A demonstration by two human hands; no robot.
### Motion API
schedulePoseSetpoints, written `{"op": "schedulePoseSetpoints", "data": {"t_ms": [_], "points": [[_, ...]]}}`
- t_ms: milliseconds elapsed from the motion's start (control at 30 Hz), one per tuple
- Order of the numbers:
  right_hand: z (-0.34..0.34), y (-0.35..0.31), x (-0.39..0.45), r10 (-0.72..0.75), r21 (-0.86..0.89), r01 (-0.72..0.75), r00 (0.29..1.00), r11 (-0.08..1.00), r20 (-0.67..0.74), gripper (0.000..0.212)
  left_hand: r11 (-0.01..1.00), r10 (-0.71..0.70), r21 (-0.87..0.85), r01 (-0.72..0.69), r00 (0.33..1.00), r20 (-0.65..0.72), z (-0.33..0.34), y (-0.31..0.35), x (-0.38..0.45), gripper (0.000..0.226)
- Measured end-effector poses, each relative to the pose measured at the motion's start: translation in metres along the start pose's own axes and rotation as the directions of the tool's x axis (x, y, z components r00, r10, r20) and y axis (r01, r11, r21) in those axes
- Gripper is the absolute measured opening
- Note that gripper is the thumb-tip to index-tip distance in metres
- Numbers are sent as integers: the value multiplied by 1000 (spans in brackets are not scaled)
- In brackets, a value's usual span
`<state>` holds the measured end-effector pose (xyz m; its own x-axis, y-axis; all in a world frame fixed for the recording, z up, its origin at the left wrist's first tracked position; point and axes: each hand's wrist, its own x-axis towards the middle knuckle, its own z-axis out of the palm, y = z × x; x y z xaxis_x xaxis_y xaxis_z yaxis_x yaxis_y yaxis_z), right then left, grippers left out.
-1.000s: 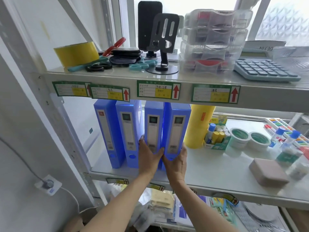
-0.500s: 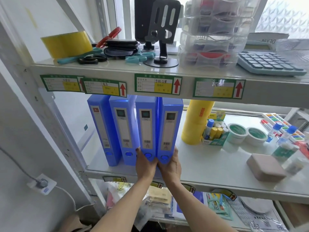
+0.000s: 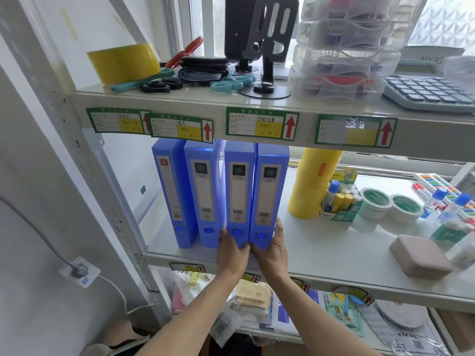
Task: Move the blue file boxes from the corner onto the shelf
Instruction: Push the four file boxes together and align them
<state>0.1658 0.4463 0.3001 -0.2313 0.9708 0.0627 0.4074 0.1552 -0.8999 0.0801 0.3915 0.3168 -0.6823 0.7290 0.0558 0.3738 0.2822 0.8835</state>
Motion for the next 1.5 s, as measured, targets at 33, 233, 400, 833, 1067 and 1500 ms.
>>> {"op": "schedulePoseSetpoints", "data": {"t_ms": [33, 233, 400, 833, 1067, 1500], "points": [[-1, 2, 0, 11, -7, -11, 1000, 1000, 5, 109, 1000, 6, 12, -6, 1000, -23, -7, -2, -8, 52], [-13, 15, 6, 43, -17, -42, 997, 999, 62, 114, 995, 80, -19, -103, 865, -496, -76, -17, -21, 53], [-16, 10, 17, 53, -10, -53, 984, 999, 170, 116, 970, -154, -216, 109, 967, -204, -122, -57, 28, 127], [-9, 3, 37, -55, -88, 84, 954, 993, 293, 88, 949, -41, -286, 134, 950, 311, -112, -56, 74, 79], [-4, 0, 36, -74, -150, 118, 959, 982, 274, 76, 985, -20, -164, 56, 977, 213, -105, -57, 74, 58], [-4, 5, 32, -102, -184, 149, 965, 972, 242, 74, 997, 10, -74, 3, 985, 173, -105, -53, 67, 64]]}}
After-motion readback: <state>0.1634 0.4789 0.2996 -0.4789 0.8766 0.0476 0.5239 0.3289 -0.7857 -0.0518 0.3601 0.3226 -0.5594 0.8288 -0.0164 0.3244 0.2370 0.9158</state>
